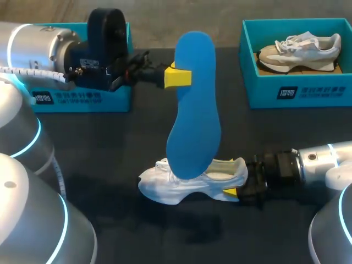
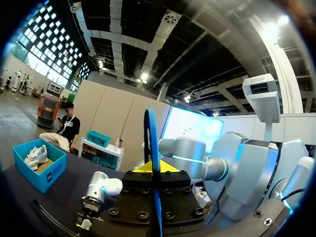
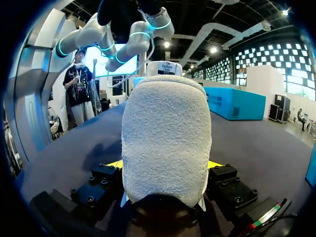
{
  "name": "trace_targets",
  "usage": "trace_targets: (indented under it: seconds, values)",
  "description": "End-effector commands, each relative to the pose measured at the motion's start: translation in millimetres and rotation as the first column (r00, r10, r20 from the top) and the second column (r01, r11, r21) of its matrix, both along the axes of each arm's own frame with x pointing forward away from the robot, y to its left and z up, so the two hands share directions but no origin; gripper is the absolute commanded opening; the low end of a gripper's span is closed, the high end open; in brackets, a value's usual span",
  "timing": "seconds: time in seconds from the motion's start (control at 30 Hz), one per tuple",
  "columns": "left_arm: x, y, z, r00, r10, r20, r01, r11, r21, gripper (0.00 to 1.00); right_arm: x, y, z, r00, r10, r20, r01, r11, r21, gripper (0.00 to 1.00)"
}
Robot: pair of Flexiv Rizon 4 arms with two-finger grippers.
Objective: Take the shoe out of the shoebox, open the shoe tongue, remove and reinsert the insole, then place the shoe into the shoebox
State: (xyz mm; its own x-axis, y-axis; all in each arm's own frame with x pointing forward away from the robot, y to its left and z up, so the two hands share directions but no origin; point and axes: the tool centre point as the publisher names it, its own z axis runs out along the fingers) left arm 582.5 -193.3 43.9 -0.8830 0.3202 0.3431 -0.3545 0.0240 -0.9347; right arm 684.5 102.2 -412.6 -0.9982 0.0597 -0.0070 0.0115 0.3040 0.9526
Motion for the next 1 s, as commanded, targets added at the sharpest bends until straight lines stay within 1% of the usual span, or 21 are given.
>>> trace_targets:
  seconds: [0.03,0.1,0.13,0.17,0.2,0.4,0.63,0.7,0.83,0.87,0.93,1.0]
  values:
    - [-2.0,0,-1,1.000,0.003,0.000,-0.003,1.000,0.000,0.00,-2.3,0,-1,1.000,-0.005,0.001,0.005,1.000,-0.007,0.00]
    - [-2.0,0,-1,1.000,0.003,0.000,-0.003,1.000,0.000,0.00,-2.1,-2,0,1.000,-0.008,-0.004,0.008,1.000,-0.004,0.00]
    - [-2.0,0,-1,1.000,0.003,0.000,-0.003,1.000,0.000,0.00,-2.2,-2,0,1.000,-0.010,-0.008,0.010,1.000,-0.006,0.36]
    - [-2.0,0,-1,1.000,0.003,0.000,-0.003,1.000,0.000,0.00,-2.5,-3,1,1.000,-0.023,-0.010,0.023,1.000,-0.013,0.98]
    - [-2.0,0,-1,1.000,0.003,0.000,-0.003,1.000,0.000,0.00,-2.6,-5,2,1.000,-0.025,-0.012,0.025,1.000,-0.009,1.00]
    - [-2.0,0,-1,1.000,0.003,0.000,-0.003,1.000,0.000,0.00,-5.3,-15,11,0.999,-0.038,0.006,0.038,0.998,-0.047,1.00]
    - [-2.0,0,-1,1.000,0.003,0.000,-0.003,1.000,0.000,0.00,-0.9,-34,28,0.999,-0.031,0.030,0.036,0.981,-0.190,1.00]
    - [-2.0,0,-1,1.000,0.003,0.000,-0.003,1.000,0.000,0.00,2.5,-40,34,0.999,-0.024,0.025,0.030,0.965,-0.261,1.00]
    - [-2.0,0,-1,1.000,0.003,0.000,-0.003,1.000,0.000,0.00,6.9,-48,44,1.000,-0.022,0.020,0.028,0.932,-0.362,1.00]
    - [-2.0,0,-1,1.000,0.003,0.000,-0.003,1.000,0.000,0.00,8.3,-50,47,1.000,-0.017,0.014,0.022,0.914,-0.406,1.00]
    - [-2.0,0,-1,1.000,0.003,0.000,-0.003,1.000,0.000,0.00,9.9,-51,52,1.000,-0.013,0.011,0.016,0.892,-0.452,1.00]
    - [-2.0,0,-1,1.000,0.003,0.000,-0.003,1.000,0.000,0.00,11.6,-52,58,1.000,-0.012,0.004,0.013,0.849,-0.528,1.00]
